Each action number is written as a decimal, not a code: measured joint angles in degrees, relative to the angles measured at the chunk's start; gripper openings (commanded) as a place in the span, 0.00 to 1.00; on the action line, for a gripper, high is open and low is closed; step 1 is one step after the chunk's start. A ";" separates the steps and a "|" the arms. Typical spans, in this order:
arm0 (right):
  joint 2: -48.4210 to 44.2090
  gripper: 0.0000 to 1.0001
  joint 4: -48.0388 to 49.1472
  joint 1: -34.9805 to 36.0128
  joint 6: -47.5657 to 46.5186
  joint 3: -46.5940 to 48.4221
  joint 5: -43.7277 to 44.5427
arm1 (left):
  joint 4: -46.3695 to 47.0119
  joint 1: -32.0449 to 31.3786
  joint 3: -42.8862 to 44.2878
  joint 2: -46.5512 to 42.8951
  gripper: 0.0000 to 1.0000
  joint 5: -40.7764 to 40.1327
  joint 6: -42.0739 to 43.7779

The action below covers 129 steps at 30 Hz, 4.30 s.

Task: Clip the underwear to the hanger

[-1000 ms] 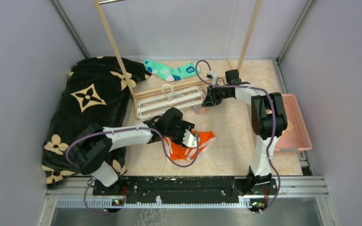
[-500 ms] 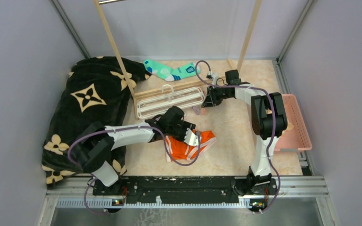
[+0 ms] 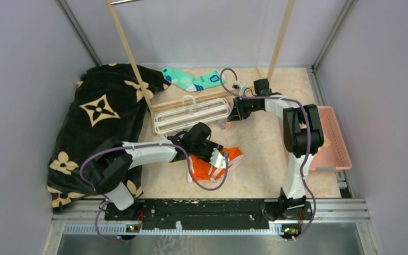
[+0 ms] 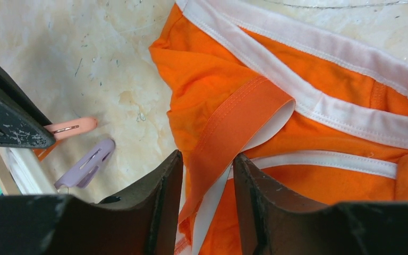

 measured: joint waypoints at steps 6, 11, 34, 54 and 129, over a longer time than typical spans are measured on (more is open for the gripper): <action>0.00 0.00 0.00 0.00 -0.02 0.00 0.00 | -0.11 -0.55 0.00 0.04 0.25 -0.02 -0.26; 0.00 0.00 0.00 0.00 0.00 0.00 0.00 | -0.42 -0.52 0.39 0.17 0.22 -0.42 -1.92; 0.00 0.00 -0.26 0.09 -0.04 0.00 0.04 | -5.75 1.90 8.72 4.81 0.50 2.58 -27.19; 0.00 0.00 -0.48 0.26 -0.04 0.00 0.07 | -3.98 -0.17 6.32 4.81 0.51 2.45 -25.14; -31.52 0.00 15.12 3.67 18.12 -24.90 2.49 | -10.34 7.89 19.19 6.36 0.00 8.98 -62.45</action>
